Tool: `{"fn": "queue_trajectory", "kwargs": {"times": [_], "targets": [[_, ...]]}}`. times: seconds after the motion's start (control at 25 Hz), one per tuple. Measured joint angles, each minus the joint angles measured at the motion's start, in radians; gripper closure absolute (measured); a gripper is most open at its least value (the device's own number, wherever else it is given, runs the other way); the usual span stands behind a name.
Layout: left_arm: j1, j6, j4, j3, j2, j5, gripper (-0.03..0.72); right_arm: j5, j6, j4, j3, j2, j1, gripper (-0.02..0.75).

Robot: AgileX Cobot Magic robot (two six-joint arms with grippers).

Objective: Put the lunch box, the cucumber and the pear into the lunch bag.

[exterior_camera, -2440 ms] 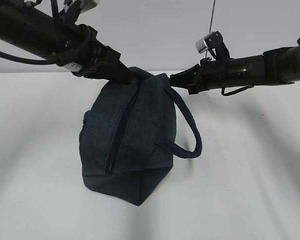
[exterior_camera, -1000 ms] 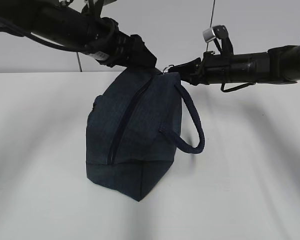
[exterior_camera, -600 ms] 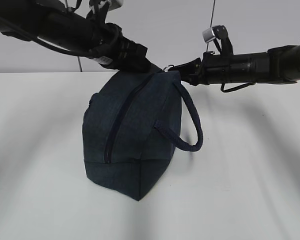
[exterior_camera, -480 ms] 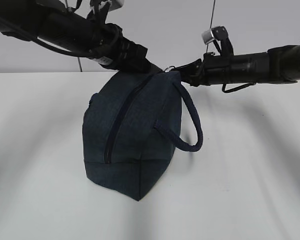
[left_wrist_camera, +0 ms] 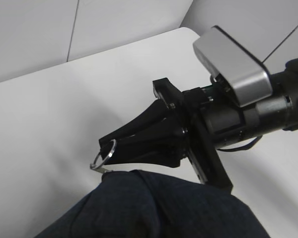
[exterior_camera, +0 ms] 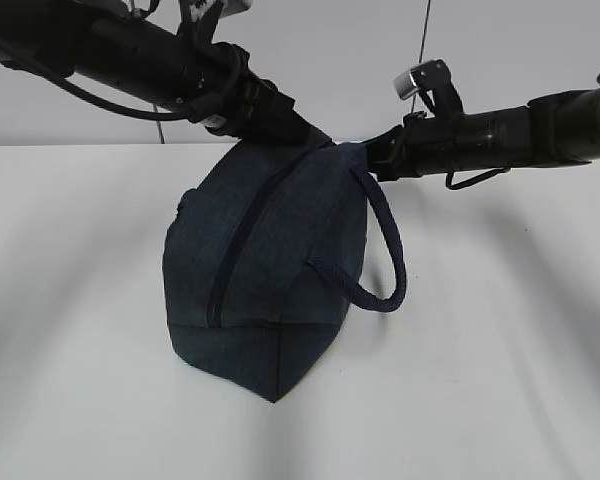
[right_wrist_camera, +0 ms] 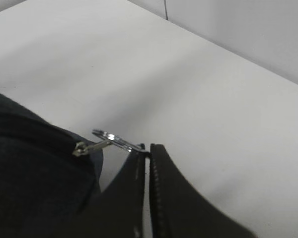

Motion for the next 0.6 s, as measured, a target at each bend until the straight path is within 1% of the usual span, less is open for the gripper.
{"fn": "queue_trajectory", "kwargs": {"times": [0.12,0.32,0.6], "targets": [[0.007,0.031,-0.030,0.000,0.000,0.026,0.665,-0.017,0.000,-0.011,0.000,-0.002,0.002,0.738],[0.038,0.082,-0.122,0.005,0.000,0.080,0.665,-0.035,0.012,-0.017,-0.001,-0.006,0.006,0.738],[0.064,0.111,-0.173,0.006,0.001,0.130,0.666,-0.057,0.027,-0.047,-0.005,-0.016,0.012,0.738]]}}
